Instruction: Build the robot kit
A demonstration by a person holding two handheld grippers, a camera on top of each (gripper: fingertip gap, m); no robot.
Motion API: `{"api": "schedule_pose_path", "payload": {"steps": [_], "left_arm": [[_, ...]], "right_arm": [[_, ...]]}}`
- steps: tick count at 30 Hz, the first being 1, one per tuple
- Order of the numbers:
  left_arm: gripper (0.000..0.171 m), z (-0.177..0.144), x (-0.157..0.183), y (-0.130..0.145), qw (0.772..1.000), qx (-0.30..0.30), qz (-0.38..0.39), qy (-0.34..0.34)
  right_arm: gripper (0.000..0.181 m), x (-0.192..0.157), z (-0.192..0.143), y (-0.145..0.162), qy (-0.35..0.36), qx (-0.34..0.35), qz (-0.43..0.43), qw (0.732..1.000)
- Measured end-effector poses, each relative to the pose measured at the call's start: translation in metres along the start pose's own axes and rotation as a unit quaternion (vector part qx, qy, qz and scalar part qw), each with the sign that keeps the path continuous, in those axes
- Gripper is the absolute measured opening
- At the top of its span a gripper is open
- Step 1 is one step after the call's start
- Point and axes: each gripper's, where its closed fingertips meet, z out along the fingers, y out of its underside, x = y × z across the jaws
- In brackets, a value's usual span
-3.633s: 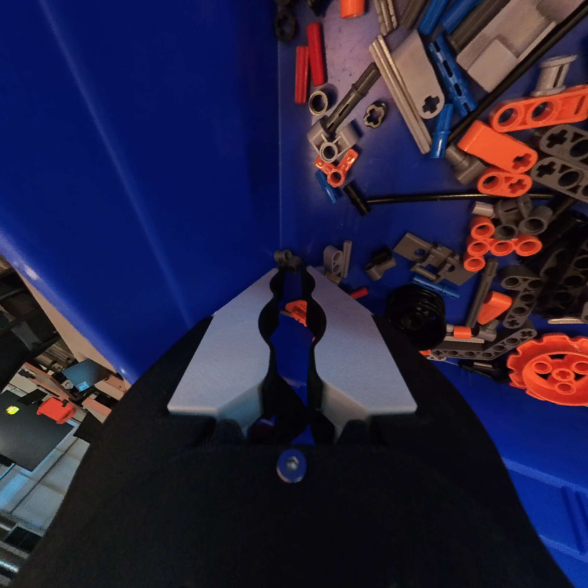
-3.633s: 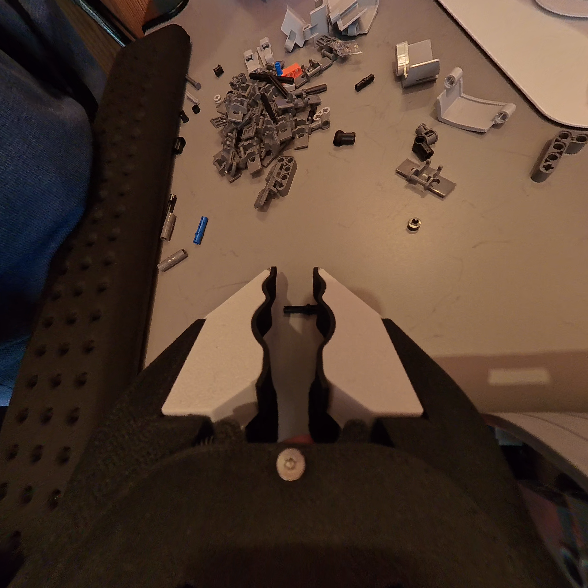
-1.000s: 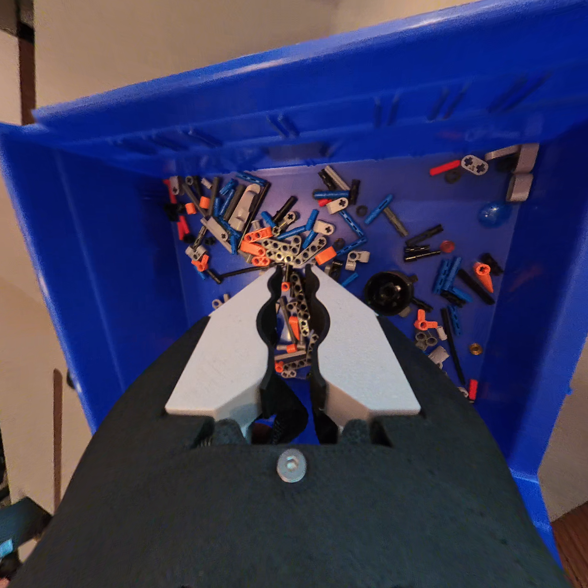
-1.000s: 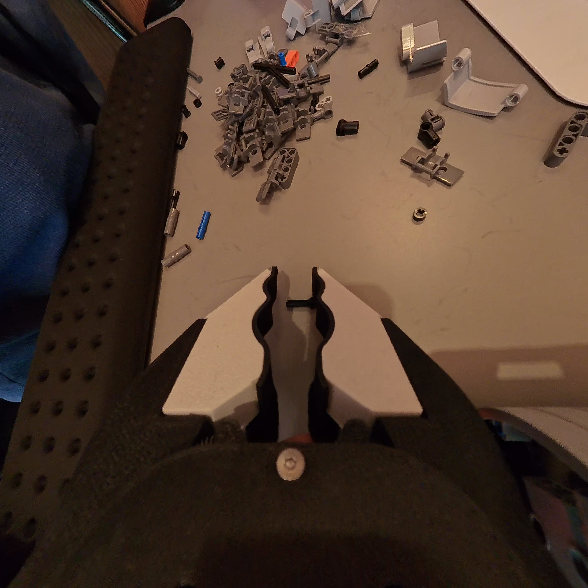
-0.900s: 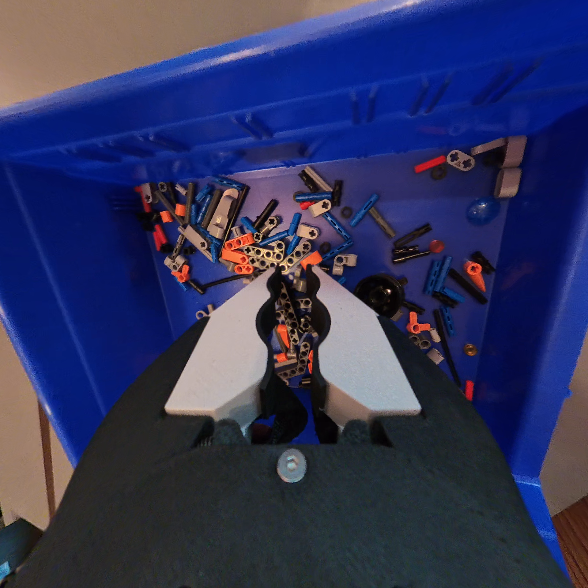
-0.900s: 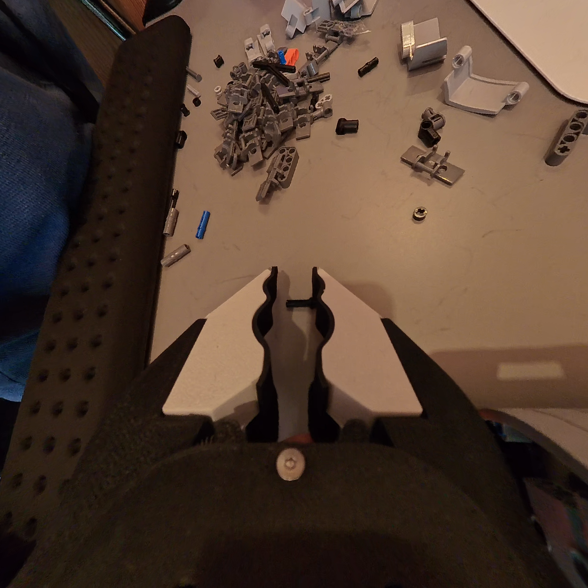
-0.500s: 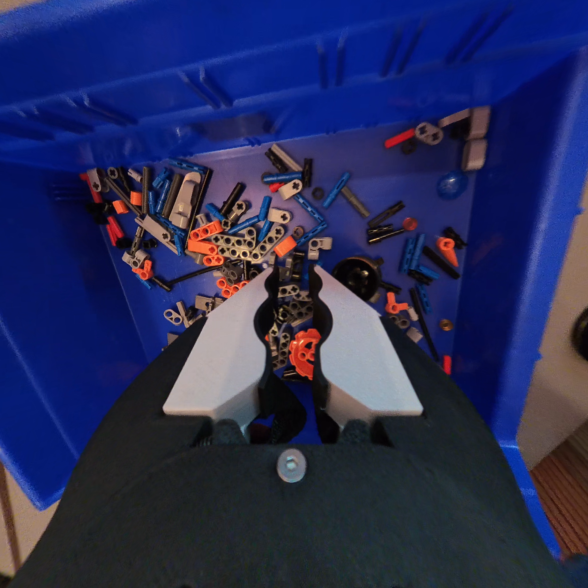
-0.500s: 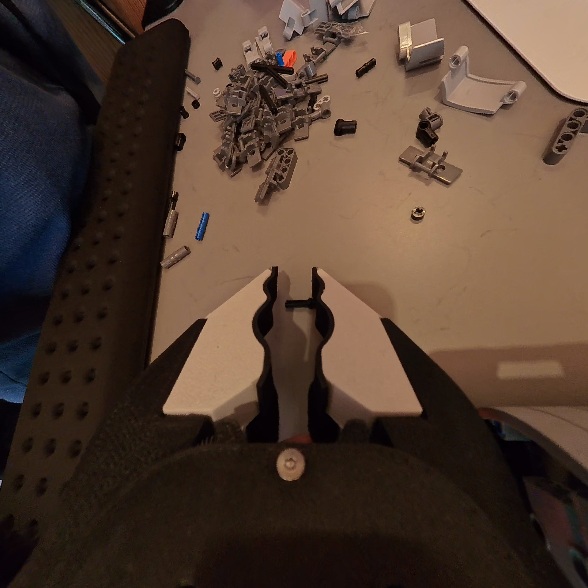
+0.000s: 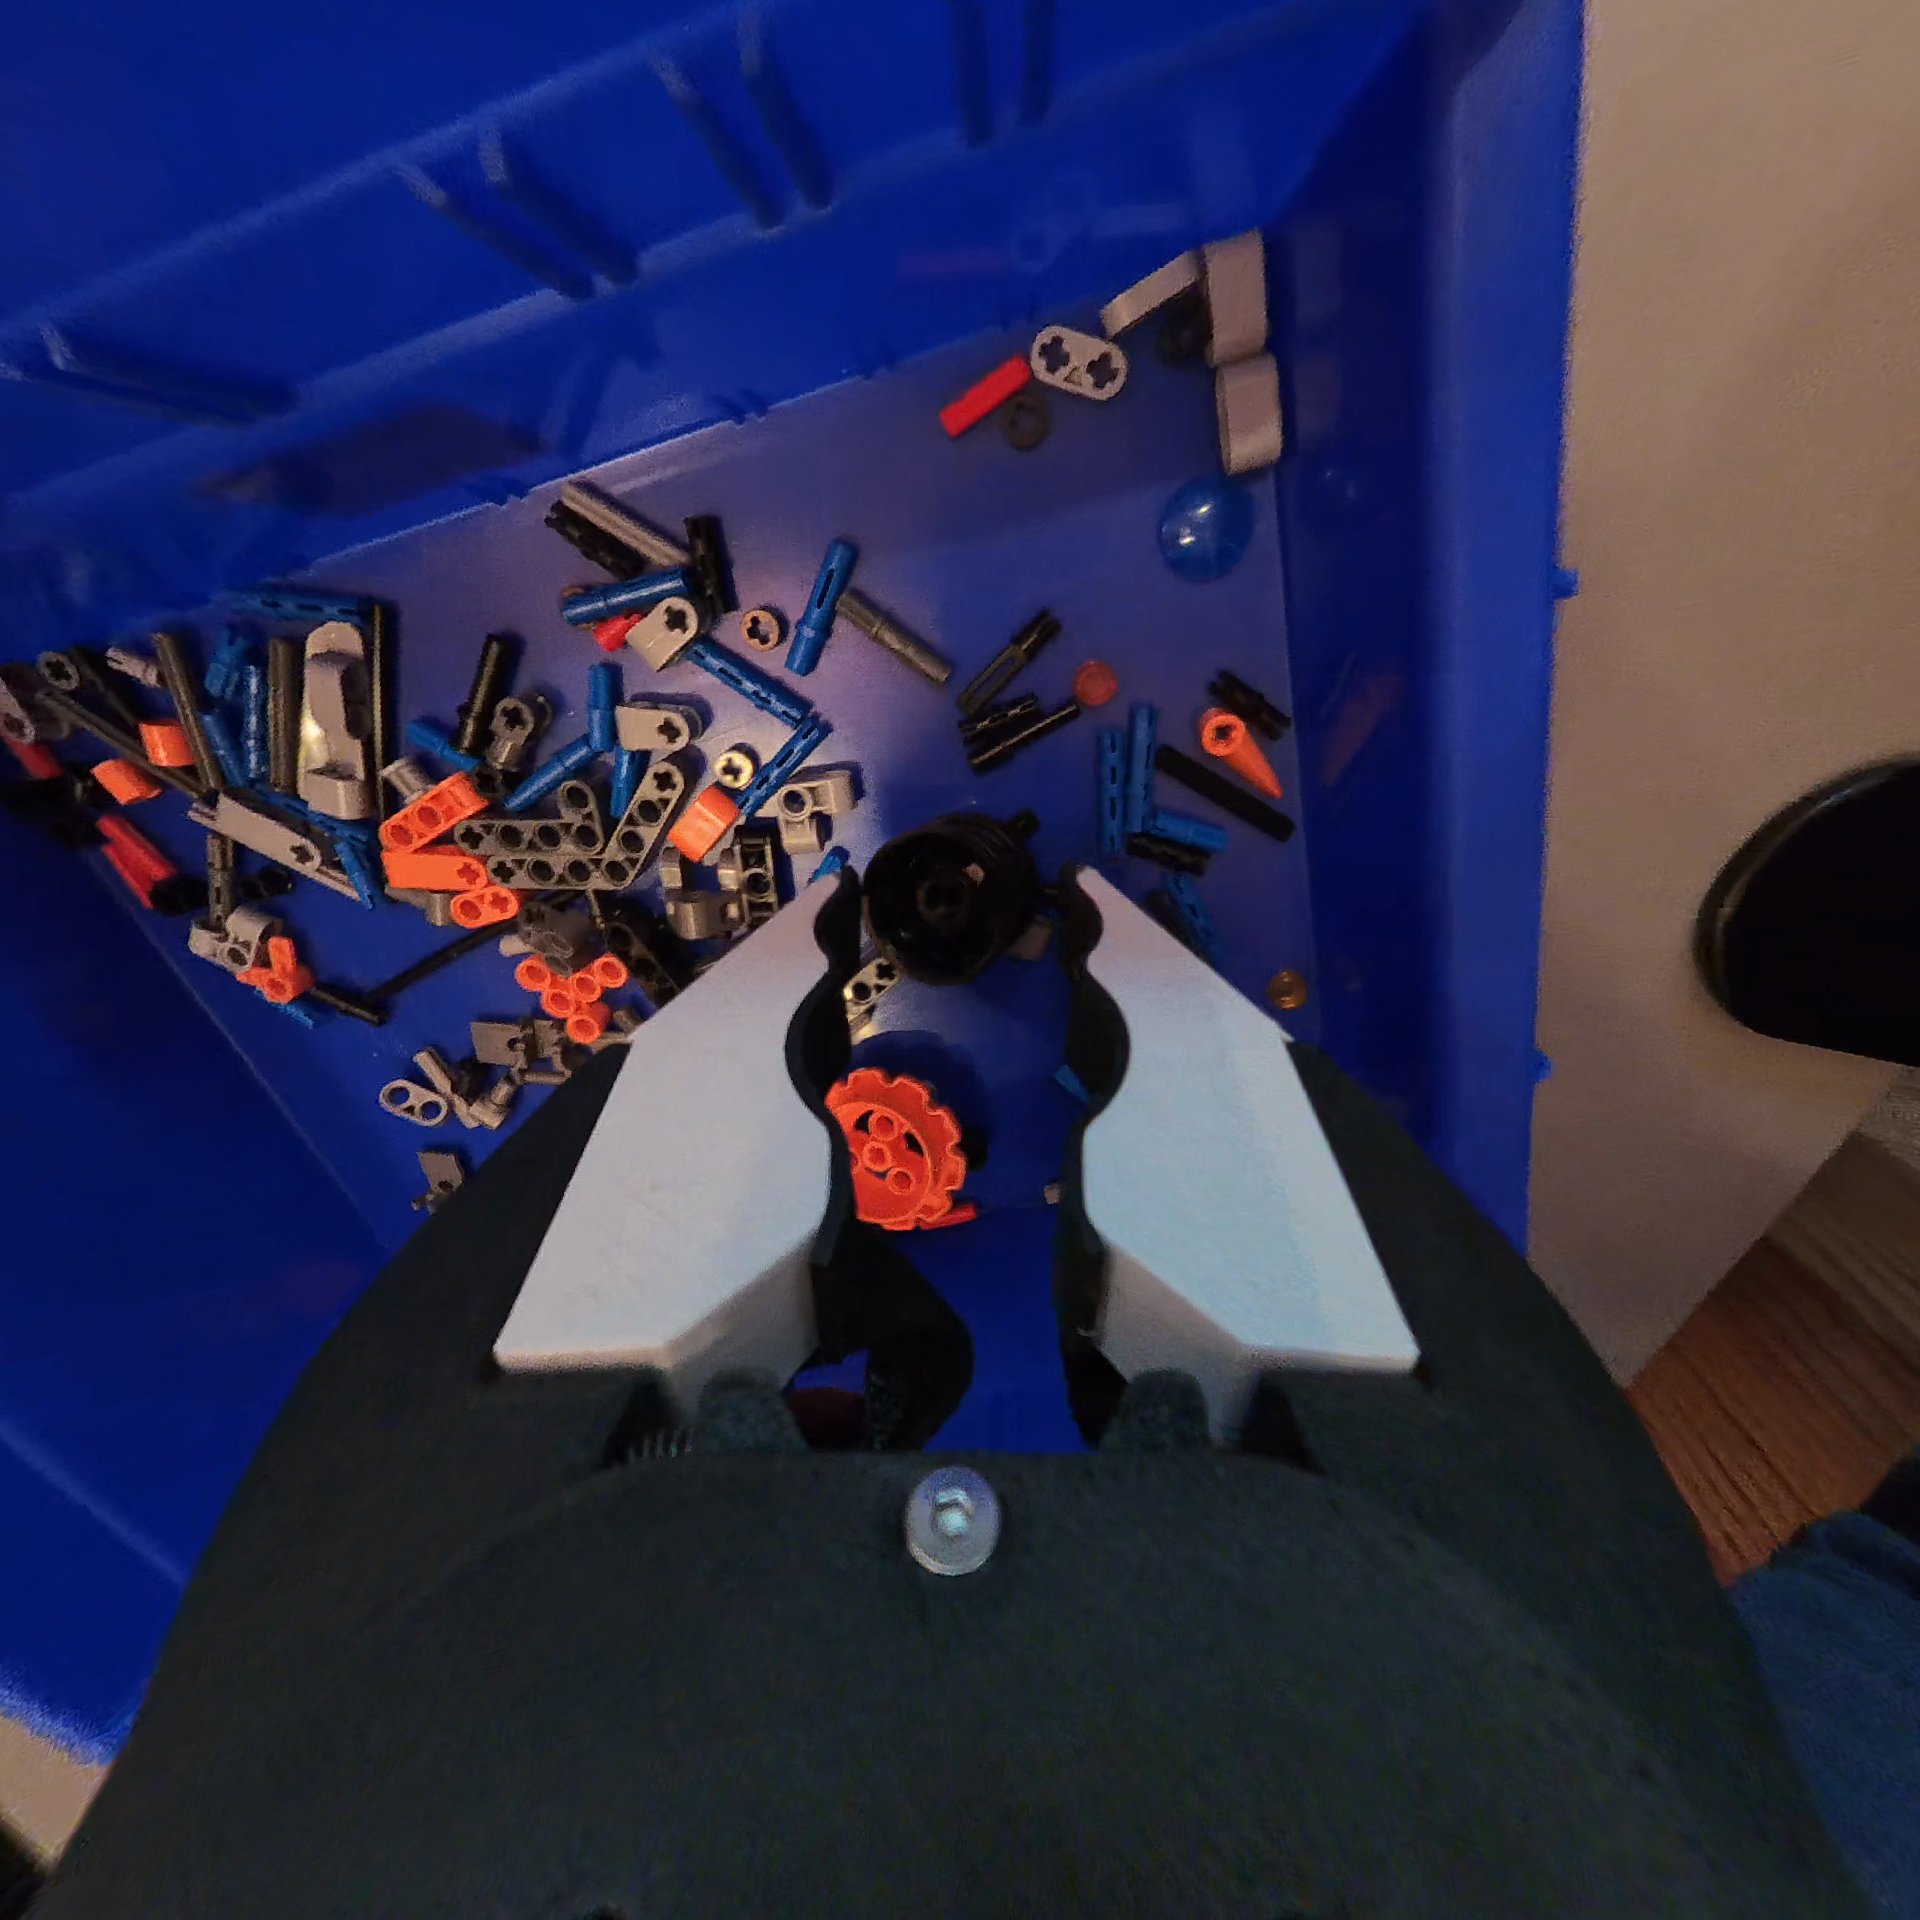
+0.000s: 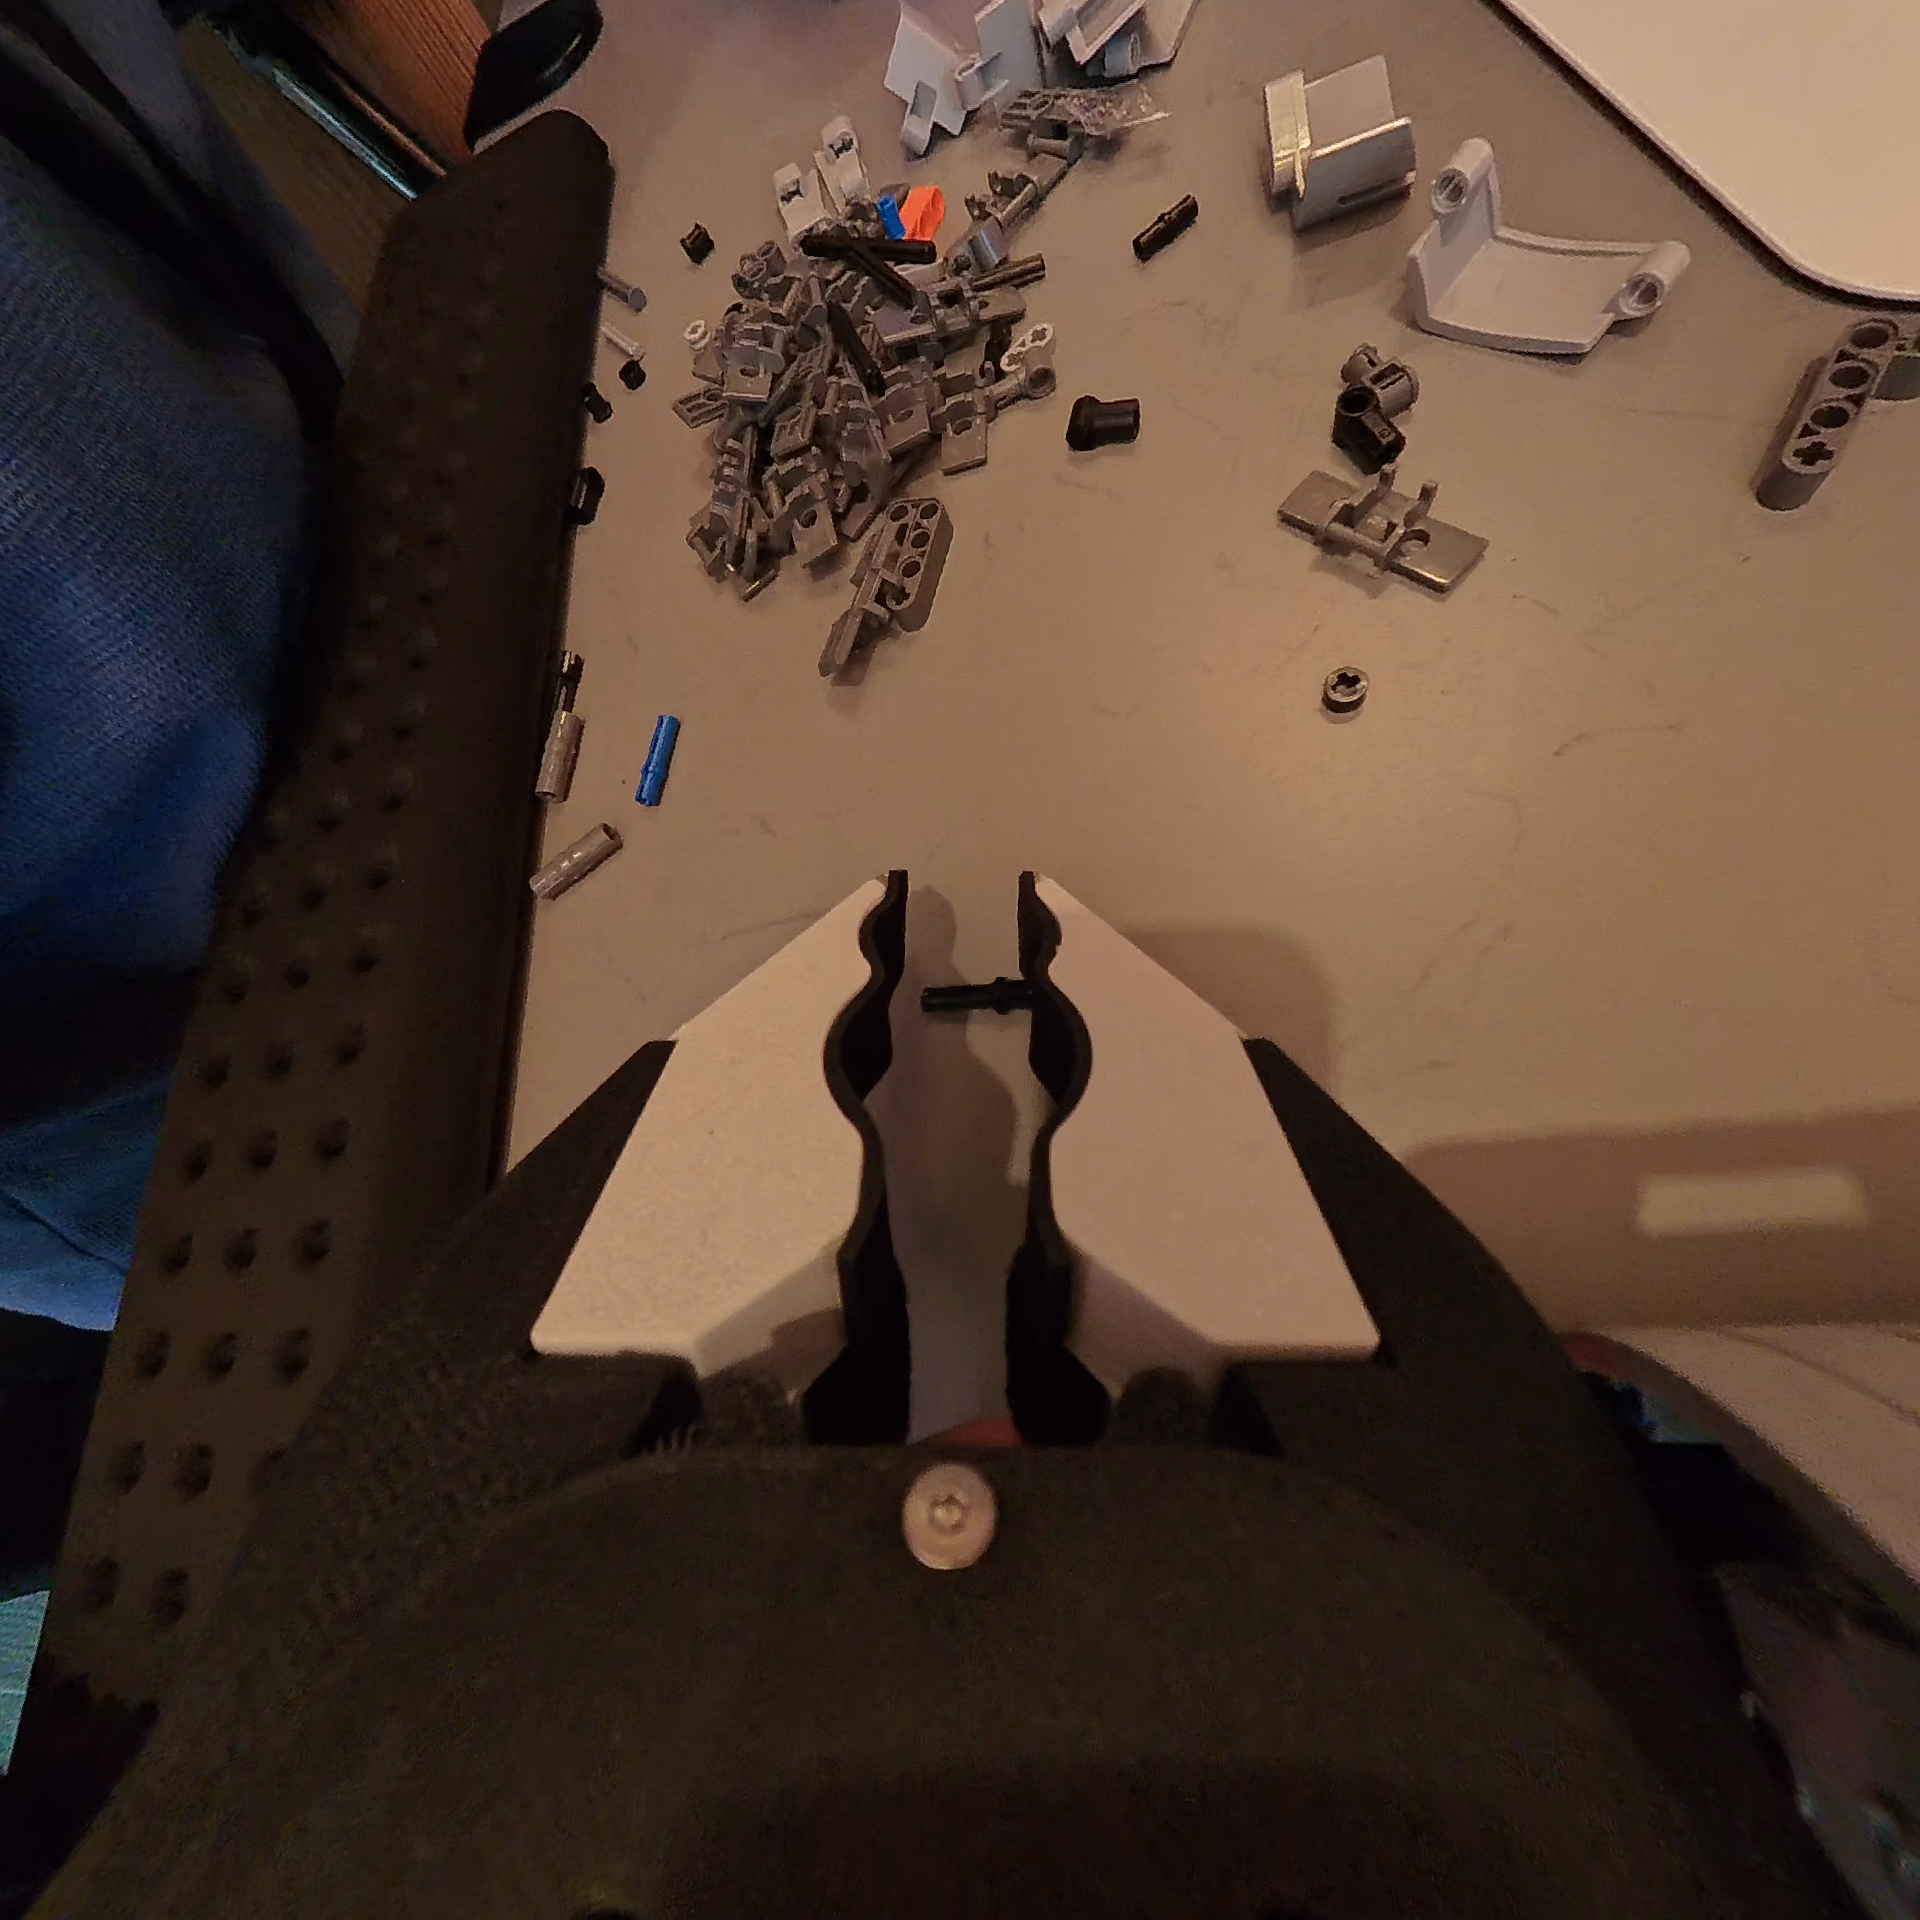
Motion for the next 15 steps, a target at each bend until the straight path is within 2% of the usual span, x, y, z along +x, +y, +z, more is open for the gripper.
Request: {"api": "schedule_pose_path", "payload": {"steps": [3, 4, 6, 8, 12, 15], "left_arm": [[0.029, 0.001, -0.004, 0.000, 1.000, -0.003, 0.013, -0.013], [0.013, 0.000, -0.004, -0.002, 1.000, 0.004, 0.014, -0.015], [0.022, -0.004, -0.012, -0.010, 0.999, 0.019, 0.014, -0.043], [0.021, -0.011, -0.013, -0.031, 0.996, 0.066, 0.021, -0.058], [0.020, -0.008, 0.024, -0.068, 0.991, 0.122, 0.055, 0.003], [0.018, 0.005, 0.030, -0.081, 0.990, 0.134, 0.043, 0.023]], "right_arm": [[0.019, 0.001, 0.000, 0.000, 0.000, -0.001, 0.008, 1.000], [0.019, 0.002, 0.001, 0.000, 0.000, 0.000, 0.011, 1.000], [0.019, 0.003, 0.000, -0.001, 0.001, 0.001, 0.017, 1.000], [0.019, 0.004, 0.001, -0.001, 0.003, 0.002, 0.022, 1.000], [0.018, 0.006, 0.000, -0.002, 0.006, 0.006, 0.028, 1.000], [0.018, 0.006, 0.000, -0.003, 0.006, 0.009, 0.030, 0.999]]}}
